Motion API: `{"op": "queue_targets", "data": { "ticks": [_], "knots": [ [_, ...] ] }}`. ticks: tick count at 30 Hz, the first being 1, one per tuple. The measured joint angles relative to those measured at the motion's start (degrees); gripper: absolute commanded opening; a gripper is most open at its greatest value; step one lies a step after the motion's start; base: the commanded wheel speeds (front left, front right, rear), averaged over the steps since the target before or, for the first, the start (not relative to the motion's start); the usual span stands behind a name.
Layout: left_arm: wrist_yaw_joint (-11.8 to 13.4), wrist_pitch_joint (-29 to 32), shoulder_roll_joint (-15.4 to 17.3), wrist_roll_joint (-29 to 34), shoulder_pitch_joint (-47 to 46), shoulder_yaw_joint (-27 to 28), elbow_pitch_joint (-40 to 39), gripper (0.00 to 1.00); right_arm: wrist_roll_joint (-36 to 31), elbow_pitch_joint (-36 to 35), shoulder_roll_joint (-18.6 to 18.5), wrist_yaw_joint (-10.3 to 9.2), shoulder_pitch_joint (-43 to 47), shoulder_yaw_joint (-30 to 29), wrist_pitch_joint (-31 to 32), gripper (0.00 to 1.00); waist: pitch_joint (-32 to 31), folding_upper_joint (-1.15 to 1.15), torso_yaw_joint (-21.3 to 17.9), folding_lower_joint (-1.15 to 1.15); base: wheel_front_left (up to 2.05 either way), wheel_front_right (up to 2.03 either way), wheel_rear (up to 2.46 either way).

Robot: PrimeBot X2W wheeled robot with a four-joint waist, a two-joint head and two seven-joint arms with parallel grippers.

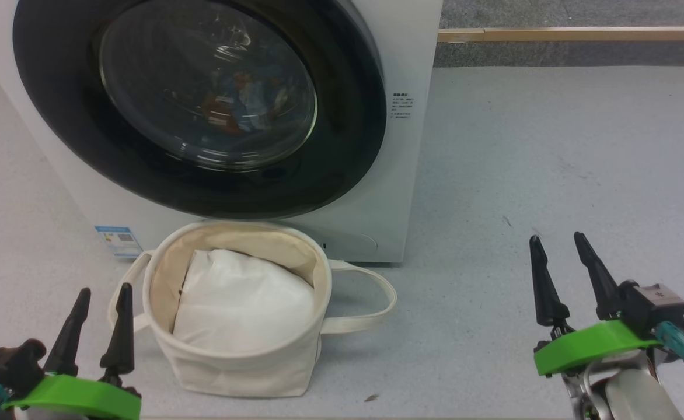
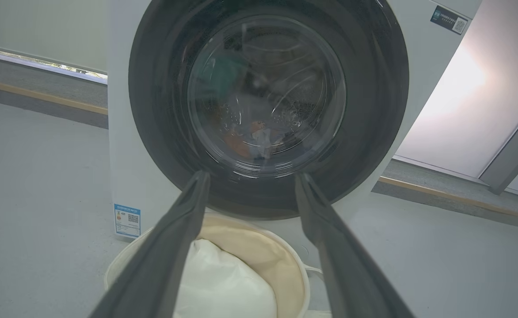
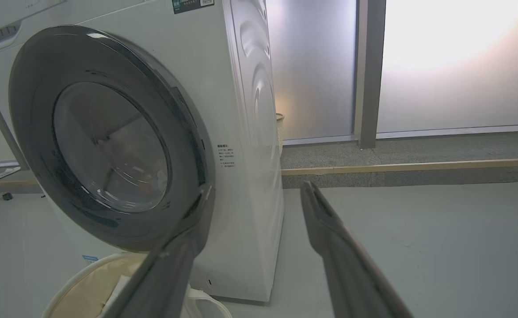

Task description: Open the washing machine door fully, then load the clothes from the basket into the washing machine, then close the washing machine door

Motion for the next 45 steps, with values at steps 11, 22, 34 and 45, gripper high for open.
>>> {"op": "queue_targets", "data": {
  "ticks": [11, 22, 34, 45],
  "knots": [
    [0.0, 0.0, 0.0, 1.4, 0.0, -0.3, 0.0, 1.0, 0.2, 0.0, 1.0, 0.0, 0.4, -0.3, 0.0, 1.0, 0.5, 0.0, 0.5, 0.0, 0.0, 0.0, 0.0],
    [0.0, 0.0, -0.2, 2.4, 0.0, 0.0, -0.4, 1.0, 0.9, 0.3, 1.6, 0.0, 1.0, -0.4, 0.0, 1.0, 0.6, 0.0, 0.9, 0.01, 0.0, 0.0, 0.0],
    [0.0, 0.0, -0.2, 2.4, 0.0, 0.0, -0.6, 1.0, 0.9, 0.8, 1.8, 0.0, 1.0, -0.3, 0.0, 1.0, 0.8, 0.0, 0.7, 0.0, 0.0, 0.0, 0.0],
    [0.1, 0.7, -2.6, 1.6, 3.4, -0.9, 3.4, 0.0, 1.9, 5.4, 2.0, 0.0, 4.2, 0.1, 0.3, 0.0, 0.9, 0.0, 0.6, 0.02, 0.0, 0.0, 0.0]
  ]
}}
